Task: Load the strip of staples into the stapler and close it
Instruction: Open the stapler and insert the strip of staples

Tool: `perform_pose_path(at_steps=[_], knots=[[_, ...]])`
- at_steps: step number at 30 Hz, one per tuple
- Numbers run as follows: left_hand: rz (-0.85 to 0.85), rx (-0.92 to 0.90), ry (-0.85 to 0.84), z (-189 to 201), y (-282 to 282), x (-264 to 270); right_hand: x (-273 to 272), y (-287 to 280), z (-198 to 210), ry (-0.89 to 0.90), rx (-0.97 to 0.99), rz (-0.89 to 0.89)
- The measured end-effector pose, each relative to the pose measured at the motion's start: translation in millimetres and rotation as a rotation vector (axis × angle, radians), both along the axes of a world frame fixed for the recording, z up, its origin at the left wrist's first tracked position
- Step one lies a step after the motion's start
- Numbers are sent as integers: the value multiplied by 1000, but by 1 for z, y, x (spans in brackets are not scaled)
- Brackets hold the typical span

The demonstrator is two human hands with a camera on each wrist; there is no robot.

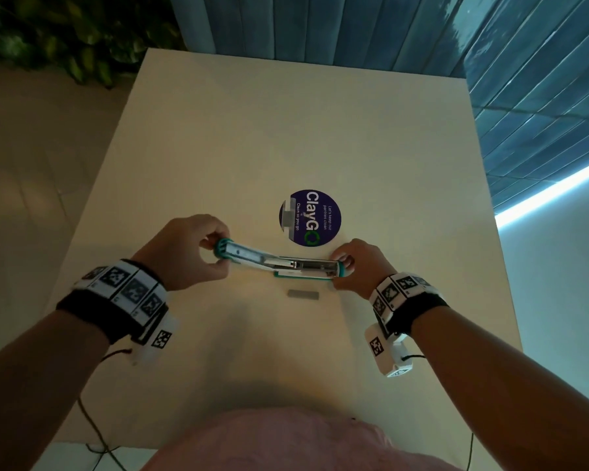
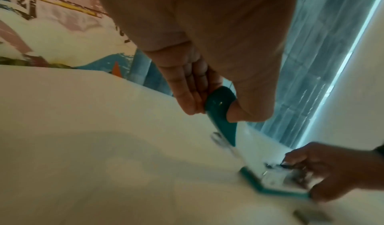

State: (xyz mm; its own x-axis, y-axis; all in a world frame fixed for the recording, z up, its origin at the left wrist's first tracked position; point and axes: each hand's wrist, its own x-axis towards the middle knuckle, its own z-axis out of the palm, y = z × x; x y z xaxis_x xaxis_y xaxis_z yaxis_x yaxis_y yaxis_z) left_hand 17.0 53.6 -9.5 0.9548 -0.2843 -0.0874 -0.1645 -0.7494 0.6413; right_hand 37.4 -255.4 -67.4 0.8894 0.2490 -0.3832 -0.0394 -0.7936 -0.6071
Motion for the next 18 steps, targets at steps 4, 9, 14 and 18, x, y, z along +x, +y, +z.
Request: perform_pose_path(at_steps=[4, 9, 14, 18], knots=[[-22, 113, 70, -31, 18, -6, -3, -1, -1, -10, 24, -17], [65, 34, 96, -58, 19, -11, -4, -1, 1, -13, 24, -27], [106, -23, 112, -62, 22, -12, -12, 5, 11, -42, 10, -7], [147, -83, 102, -67, 22, -15, -39, 28, 23, -177, 2, 214]])
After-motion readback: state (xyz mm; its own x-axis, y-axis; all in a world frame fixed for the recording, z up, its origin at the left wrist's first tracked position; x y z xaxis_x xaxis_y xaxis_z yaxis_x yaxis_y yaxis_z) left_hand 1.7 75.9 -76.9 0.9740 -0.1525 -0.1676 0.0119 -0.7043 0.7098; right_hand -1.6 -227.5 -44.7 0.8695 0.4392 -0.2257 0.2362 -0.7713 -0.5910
